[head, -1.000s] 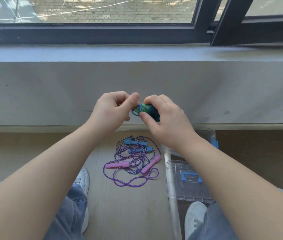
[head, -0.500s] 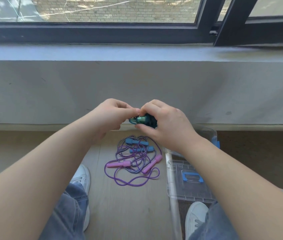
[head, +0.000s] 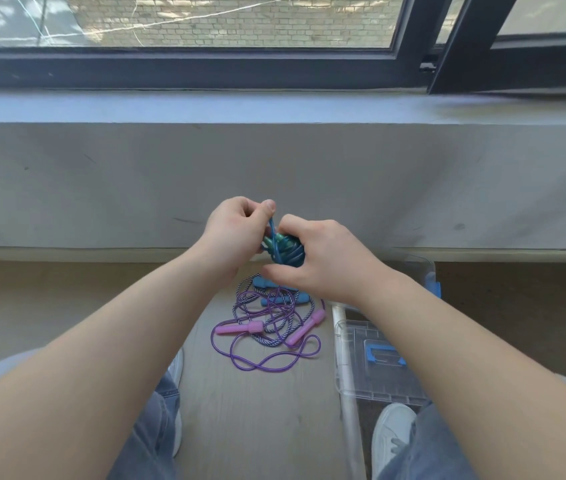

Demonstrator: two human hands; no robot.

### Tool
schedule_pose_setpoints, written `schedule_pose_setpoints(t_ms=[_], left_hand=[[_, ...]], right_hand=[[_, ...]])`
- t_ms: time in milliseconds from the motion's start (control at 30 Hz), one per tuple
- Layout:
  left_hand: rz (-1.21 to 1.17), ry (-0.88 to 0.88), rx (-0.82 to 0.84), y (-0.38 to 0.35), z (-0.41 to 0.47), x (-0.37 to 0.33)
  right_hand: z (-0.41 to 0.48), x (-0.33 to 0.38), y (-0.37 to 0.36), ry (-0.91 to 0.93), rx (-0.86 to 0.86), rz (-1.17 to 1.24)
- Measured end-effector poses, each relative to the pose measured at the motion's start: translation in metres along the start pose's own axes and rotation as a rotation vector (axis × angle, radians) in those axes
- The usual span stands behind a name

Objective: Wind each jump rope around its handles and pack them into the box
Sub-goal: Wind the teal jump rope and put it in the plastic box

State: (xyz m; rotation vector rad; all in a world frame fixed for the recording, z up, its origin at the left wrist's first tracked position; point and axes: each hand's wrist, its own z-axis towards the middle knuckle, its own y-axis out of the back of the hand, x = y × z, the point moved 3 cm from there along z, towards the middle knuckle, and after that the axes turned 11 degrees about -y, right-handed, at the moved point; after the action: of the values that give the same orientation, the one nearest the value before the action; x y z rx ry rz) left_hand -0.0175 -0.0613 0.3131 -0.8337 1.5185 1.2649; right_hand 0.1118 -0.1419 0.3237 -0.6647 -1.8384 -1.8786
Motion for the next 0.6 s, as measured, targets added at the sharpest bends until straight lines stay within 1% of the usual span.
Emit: schedule_pose_setpoints(t_ms=[133, 200, 267, 367, 467, 533, 600], left_hand=[[-0.017, 0.03, -0.031, -0.003, 0.002, 0.007], [-0.004, 0.016, -0.042, -0.006, 0.001, 0.007], [-0.003, 0.012, -0.017, -0.011, -0.002, 0.007], [0.022, 0.004, 0.046, -0.019, -0.007, 0.01], [0.039, -0.043, 0.07, -0.026, -0.011, 0.009], [0.028, -0.075, 0.075, -0.029, -0.014, 0.005], [-0.02, -0.061, 0.1, -0.031, -0.019, 0.003]], right_hand=[[-0.001, 0.001, -0.001, 0.032, -0.013, -0.07], [-0.001, -0.003, 0.0, -0.007, -0.01, -0.029], [-0.003, -0.009, -0.001, -0.075, 0.003, 0.027], [-0.007, -0.017, -0.001, -0.139, 0.034, -0.062], [-0.009, -0.023, 0.003, -0.141, 0.04, -0.194], [-0.009, -0.027, 0.003, -0.165, 0.068, -0.198], [-0.01, -0.028, 0.001, -0.172, 0.087, -0.169]])
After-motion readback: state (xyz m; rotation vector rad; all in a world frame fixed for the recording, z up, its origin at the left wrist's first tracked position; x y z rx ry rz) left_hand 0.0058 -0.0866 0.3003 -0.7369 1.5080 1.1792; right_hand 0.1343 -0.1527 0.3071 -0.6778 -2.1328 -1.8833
